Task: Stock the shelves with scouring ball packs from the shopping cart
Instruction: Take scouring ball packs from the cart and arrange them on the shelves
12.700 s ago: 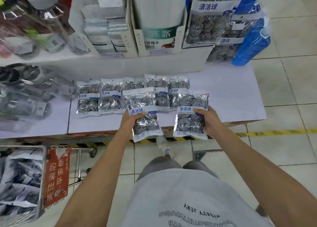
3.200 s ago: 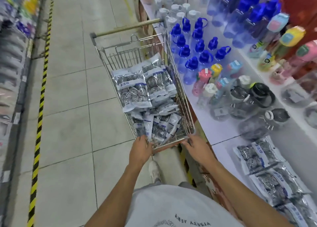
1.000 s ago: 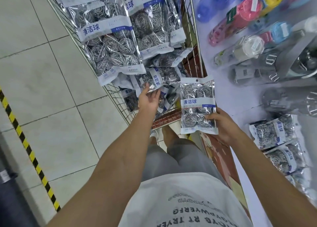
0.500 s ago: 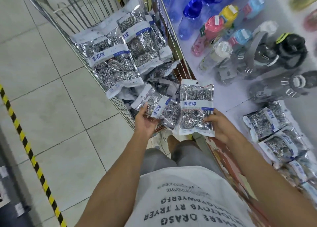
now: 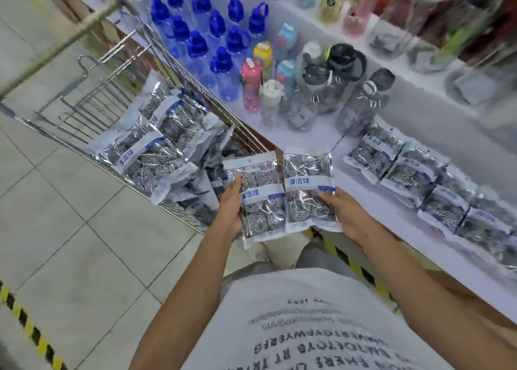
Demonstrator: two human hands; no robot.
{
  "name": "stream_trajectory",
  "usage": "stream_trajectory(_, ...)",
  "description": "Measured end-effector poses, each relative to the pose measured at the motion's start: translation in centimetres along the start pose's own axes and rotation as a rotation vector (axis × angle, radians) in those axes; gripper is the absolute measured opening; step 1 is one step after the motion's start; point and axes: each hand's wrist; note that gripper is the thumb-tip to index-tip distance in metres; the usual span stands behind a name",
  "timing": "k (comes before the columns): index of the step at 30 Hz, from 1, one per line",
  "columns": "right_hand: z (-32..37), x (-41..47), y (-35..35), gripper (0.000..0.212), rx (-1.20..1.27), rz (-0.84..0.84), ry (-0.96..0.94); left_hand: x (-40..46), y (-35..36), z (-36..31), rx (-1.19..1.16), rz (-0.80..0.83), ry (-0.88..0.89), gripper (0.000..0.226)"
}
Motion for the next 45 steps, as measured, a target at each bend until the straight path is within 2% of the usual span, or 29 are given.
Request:
stream_trajectory(4, 0.0, -2.5, -3.9, 0.040, 0.096, -0.025, -0.034, -0.9, 4.3, 0.3, 0.212, 0.008, 0.041, 0.074)
stream_trajectory(9, -0.1, -7.3, -10.8, 0.047, 0.178, -0.121, -0.075, -3.4, 10.4, 3.0, 0.463, 0.134, 0.088, 0.077)
stream_trajectory(13, -1.3, -12.1, -17.6, 0.064, 0.216, -0.224, -0.130, -6.4, 16.5, 6.1, 0.501, 0.291, 0.056, 0.096)
stream_trajectory(16, -3.1, -15.6, -22.8, 0.068, 0.253, -0.306, -0.162, -8.4, 20.8, 8.9, 0.489, 0.384, 0.011, 0.110)
stream_trajectory(20, -5.5, -19.2, -29.3, 0.052, 0.319, -0.403, -0.205, -10.7, 26.1, 12.1, 0.485, 0.474, -0.020, 0.127)
stream_trajectory(25, -6.9, -22.4, -34.8, 0.050, 0.376, -0.460, -0.233, -12.4, 30.9, 15.5, 0.549, 0.532, -0.041, 0.125)
stream_trajectory(29, -6.6, -23.1, -37.5, 0.045, 0.419, -0.481, -0.277, -12.4, 34.0, 16.3, 0.592, 0.543, -0.033, 0.131)
stream_trajectory(33, -5.1, -22.5, -40.7, 0.042, 0.458, -0.542, -0.308, -10.9, 37.7, 15.8, 0.551, 0.522, -0.081, 0.106)
stream_trajectory(37, -2.5, -20.9, -43.9, 0.042, 0.449, -0.577, -0.318, -8.4, 41.8, 14.8, 0.609, 0.473, -0.044, 0.093)
stream_trajectory(40, -0.4, -19.7, -46.2, 0.042, 0.461, -0.608, -0.294, -6.7, 44.8, 13.7, 0.624, 0.469, -0.042, 0.075)
stream_trajectory(43, 1.9, -18.3, -48.6, 0.035, 0.452, -0.643, -0.282, -4.7, 47.4, 12.7, 0.616, 0.483, -0.089, 0.080)
stream_trajectory(45, 3.3, -17.3, -50.1, 0.041, 0.447, -0.663, -0.265, -3.5, 49.2, 12.0, 0.645, 0.475, -0.097, 0.089)
Point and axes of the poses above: each hand's wrist, its own x-axis towards the middle knuckle, its own y-axis out of the palm, z = x × y, and after that the axes turned 15 degrees about x, right-handed
